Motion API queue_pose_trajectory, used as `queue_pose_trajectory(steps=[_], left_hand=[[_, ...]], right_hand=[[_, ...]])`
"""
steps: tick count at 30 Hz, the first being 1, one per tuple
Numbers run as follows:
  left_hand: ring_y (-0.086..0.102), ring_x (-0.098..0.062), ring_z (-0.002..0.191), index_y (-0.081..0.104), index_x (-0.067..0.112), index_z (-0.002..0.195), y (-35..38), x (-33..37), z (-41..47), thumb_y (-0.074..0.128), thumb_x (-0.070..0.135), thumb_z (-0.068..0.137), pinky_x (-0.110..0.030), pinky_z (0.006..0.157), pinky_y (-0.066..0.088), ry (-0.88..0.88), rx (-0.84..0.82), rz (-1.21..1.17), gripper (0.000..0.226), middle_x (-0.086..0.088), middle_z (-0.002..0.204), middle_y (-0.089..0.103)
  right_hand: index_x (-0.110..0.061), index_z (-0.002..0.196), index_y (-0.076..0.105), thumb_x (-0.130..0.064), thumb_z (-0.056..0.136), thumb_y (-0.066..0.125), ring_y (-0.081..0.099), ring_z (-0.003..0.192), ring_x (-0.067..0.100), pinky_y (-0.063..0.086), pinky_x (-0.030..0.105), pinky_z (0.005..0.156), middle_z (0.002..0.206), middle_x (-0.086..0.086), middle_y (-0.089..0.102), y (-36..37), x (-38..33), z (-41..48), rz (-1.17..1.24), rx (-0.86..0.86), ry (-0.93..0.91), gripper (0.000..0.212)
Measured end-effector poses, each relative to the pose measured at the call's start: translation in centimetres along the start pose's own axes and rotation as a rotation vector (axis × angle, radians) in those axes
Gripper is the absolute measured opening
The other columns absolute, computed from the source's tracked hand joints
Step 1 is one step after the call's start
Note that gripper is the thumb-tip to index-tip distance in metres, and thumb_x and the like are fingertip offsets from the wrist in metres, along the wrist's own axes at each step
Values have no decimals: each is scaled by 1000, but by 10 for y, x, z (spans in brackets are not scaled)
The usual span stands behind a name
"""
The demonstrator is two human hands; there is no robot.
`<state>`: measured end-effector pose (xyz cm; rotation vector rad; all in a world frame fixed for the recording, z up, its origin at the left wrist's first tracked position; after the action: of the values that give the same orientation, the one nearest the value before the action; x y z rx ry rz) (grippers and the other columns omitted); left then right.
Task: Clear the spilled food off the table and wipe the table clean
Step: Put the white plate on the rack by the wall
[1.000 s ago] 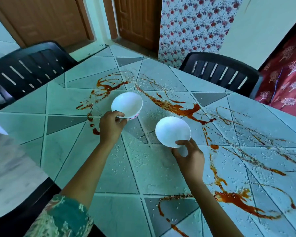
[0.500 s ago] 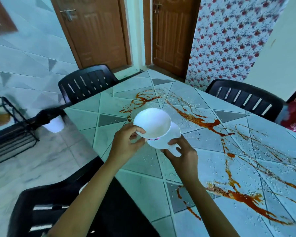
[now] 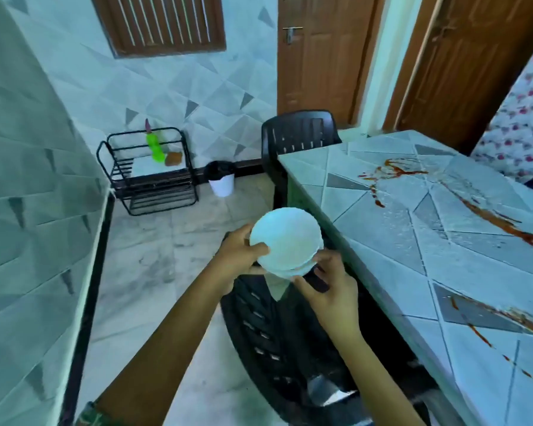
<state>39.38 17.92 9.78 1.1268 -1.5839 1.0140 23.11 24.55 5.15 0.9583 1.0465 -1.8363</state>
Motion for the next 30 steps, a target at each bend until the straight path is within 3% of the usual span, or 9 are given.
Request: queue_pose_trajectory(steps=[4,6,8,11,13,18,21,27,30], left_hand=[[62,-29,98,55,8,116,-95,-33,-37,57,-2,83,-29,62,59,-45,225,-30,35,-12,114,58],[60,-30,98,55,8,115,-133,-46,-47,61,-3,81,-28,59,59,-66,315,-53,37,-13,115,57],[61,-25,92,55,9,115,-170,-59,-53,62,-5,79,-26,55,58,-76,387,-76,39,-14,113,57],[61,-24,91,55,11,115,-220,-78,-51,61,-3,80,-24,53,55,-82,461,-102,38,-14,112,58],[62,-24,92,57,11,113,-251,-88,-44,61,0,83,-23,55,55,-79,477,-140,32,-13,110,60],[65,-21,83,63,19,99,-329,-96,2,60,4,87,-22,58,54,-80,480,-234,19,-7,96,66],[66,-22,84,65,19,99,-376,-94,33,60,5,87,-21,57,53,-117,519,-297,19,-8,98,67],[66,-23,86,65,13,100,-491,-85,100,59,7,88,-24,60,55,-106,568,-385,14,-11,102,68],[66,-24,88,65,13,103,-549,-87,141,61,10,88,-27,63,55,-88,574,-385,17,-11,106,67]], right_hand=[[-39,125,30,-20,76,66,52,119,2,46,20,96,129,-13,53,82,-36,-14,423,-277,178,63],[-19,137,32,-7,87,54,51,122,7,43,21,100,136,3,49,122,-48,-8,661,-378,394,56],[-1,132,44,1,95,44,62,106,7,51,16,84,127,10,54,164,-51,-4,772,-410,568,36],[5,115,58,-2,94,49,63,102,28,56,18,66,104,13,64,227,-45,0,753,-282,684,24],[6,115,59,-3,93,53,64,95,25,56,18,62,109,16,63,258,-43,7,719,-261,695,25],[-9,100,67,-9,86,64,65,86,19,56,19,65,94,8,68,339,-50,55,687,-312,617,14],[-11,93,69,-5,90,57,67,80,15,56,21,65,85,3,71,389,-56,89,666,-308,619,13],[-2,105,67,-8,91,55,67,83,17,57,22,67,96,13,70,506,-70,164,617,-366,628,19],[-3,107,66,-11,92,55,66,95,22,57,27,76,102,14,69,566,-70,202,599,-395,617,20]])
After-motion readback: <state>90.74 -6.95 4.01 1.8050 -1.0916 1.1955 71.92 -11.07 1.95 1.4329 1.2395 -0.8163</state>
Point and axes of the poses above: each hand's wrist, its own z-axis towards the middle knuckle, its own y-axis out of the palm, x = y × z, the point moved 3 cm from there along z, towards the middle knuckle
